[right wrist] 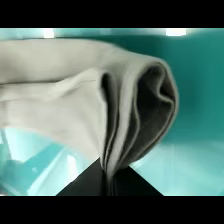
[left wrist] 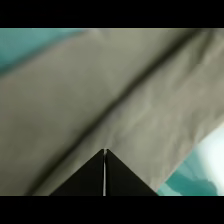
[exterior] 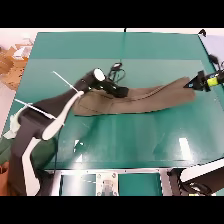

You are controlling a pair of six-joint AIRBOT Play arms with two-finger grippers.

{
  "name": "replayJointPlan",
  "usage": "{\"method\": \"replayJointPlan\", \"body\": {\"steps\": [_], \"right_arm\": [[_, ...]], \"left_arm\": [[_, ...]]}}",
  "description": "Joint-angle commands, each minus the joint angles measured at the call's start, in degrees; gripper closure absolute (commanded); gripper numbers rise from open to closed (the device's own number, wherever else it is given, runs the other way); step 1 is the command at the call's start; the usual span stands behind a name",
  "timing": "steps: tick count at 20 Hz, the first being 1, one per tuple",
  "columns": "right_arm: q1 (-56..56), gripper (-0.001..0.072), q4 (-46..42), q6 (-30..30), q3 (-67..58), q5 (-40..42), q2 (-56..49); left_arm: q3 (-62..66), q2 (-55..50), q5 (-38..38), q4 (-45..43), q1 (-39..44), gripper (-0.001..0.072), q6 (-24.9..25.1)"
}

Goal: Fold the shirts.

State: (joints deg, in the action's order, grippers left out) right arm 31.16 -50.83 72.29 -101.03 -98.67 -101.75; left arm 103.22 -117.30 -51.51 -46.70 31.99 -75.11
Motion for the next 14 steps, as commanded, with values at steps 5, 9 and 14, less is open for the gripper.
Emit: {"method": "replayJointPlan", "body": {"steps": [5,9,14], "right_arm": [[-2.01,0.0698,10.36,3.82,-4.44,-4.79,9.68],[-4.22,0.0698,10.34,3.78,-4.42,-5.09,9.75],[-5.18,0.0699,10.71,4.07,-4.42,-4.83,9.75]], "left_arm": [[11.45,-11.26,5.25,7.02,6.84,0.0684,-2.95],[13.07,-13.53,4.33,10.82,6.64,0.0684,-3.69],[14.27,-7.02,-4.7,10.88,0.22,0.0684,-2.4]]}}
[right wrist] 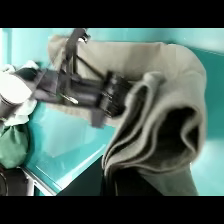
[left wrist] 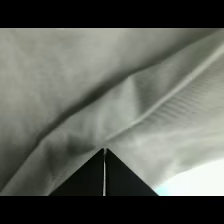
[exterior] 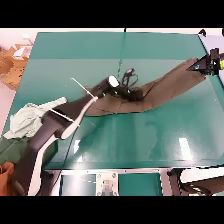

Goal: Fold the shirts.

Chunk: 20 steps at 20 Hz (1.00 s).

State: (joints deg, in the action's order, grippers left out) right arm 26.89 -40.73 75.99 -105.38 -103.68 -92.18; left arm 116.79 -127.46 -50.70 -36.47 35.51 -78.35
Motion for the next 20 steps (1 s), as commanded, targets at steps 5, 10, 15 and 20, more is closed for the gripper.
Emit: {"method": "replayJointPlan", "body": {"steps": [5,10,15,20], "right_arm": [[-11.47,0.0698,2.82,3.23,0.07,4.72,0.15],[-32.92,0.0697,2.21,6.56,4.55,19.96,-0.09],[-54.55,0.0697,2.23,7.93,12.5,48.98,-8.52],[-68.61,0.0306,2.12,9.11,13.07,69.0,-18.29]], "left_arm": [[0.68,17.92,-22.86,-9.27,-17.27,0.0684,-2.69],[0.63,25.73,-32.87,-10.25,-29.05,0.0684,-2.62],[0.17,26.27,-38.45,-11.3,-34.25,0.0683,-0.92],[0.15,26.27,-38.29,-11.93,-34.91,0.0684,0.9]]}}
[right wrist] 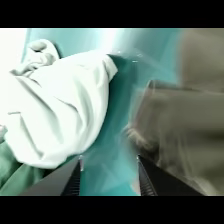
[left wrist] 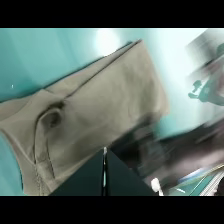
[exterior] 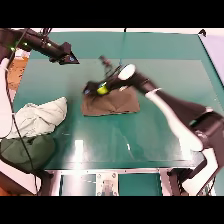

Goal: Fold the shirts.

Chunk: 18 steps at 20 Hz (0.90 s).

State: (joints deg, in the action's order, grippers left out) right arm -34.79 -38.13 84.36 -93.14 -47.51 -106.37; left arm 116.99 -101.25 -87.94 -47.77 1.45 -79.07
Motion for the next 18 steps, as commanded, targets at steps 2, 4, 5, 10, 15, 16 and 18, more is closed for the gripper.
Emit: {"method": "replayJointPlan", "body": {"steps": [2,4,5,10,15,16,18], "right_arm": [[-3.85,0.0307,-3.28,0.74,0.42,7.04,-2.4],[3.23,0.0307,-6.27,0.79,0.42,-1.46,1.22],[7.82,0.0307,-7.45,0.76,0.44,-5.99,3.3],[31.12,0.0236,-15.19,0.76,0.61,-24.85,9.42],[45.05,0.0175,-10.91,-3.8,12.09,-26.99,7.56],[45.2,0.0175,-8.33,-5.75,14.32,-26.82,6.34],[43.56,0.0175,-3.91,-8.7,16.74,-26.43,2.91]], "left_arm": [[-0.04,0.07,-1.25,-0.81,-0.85,0.0684,1.66],[-0.04,0.07,-1.7,-1.33,-0.85,0.0683,1.62],[-0.04,0.07,-1.68,-2.08,-0.85,0.0684,1.57],[-0.04,0.07,-1.64,-5.22,-0.85,0.0684,1.51],[-0.04,0.07,-1.62,-12.35,-0.85,0.0684,-2.12],[-0.04,0.07,-1.62,-13.46,-0.85,0.0684,-2.71],[-0.04,0.07,-1.64,-14.64,-0.85,0.0684,-4.09]]}}
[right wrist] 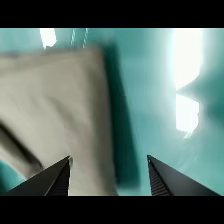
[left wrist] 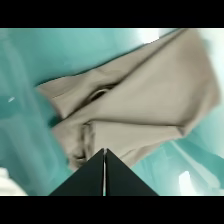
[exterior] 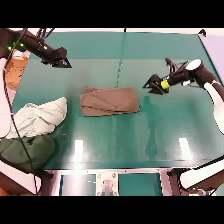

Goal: Fold the shirts.

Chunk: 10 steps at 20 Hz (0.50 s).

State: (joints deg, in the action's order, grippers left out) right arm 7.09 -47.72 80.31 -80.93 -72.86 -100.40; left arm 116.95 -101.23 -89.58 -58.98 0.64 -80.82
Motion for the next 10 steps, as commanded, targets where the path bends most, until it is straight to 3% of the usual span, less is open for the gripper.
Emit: {"method": "replayJointPlan", "body": {"steps": [1,5,6,7,10], "right_arm": [[0.07,0.0175,7.3,-5.49,4.5,-1.05,-4.83],[-7.98,0.0178,18.12,-9.64,3.96,2.29,-9.2],[-9.44,0.0336,19.28,-9.94,3.34,3.37,-9.31],[-10.49,0.0693,19.23,-9.9,1.88,3.69,-9.29],[-8.85,0.0699,18.91,-9.05,-4.74,1.4,-7.65]], "left_arm": [[0.0,0.04,0.07,-3.61,-0.04,0.0684,-2.86],[0.0,0.04,0.11,-3.61,0.2,0.0684,-3.19],[0.0,0.04,0.07,-3.61,0.2,0.0684,-3.19],[0.0,0.04,-0.11,-3.61,0.2,0.0684,-3.17],[0.0,0.04,-0.55,-3.61,0.2,0.0684,-3.15]]}}
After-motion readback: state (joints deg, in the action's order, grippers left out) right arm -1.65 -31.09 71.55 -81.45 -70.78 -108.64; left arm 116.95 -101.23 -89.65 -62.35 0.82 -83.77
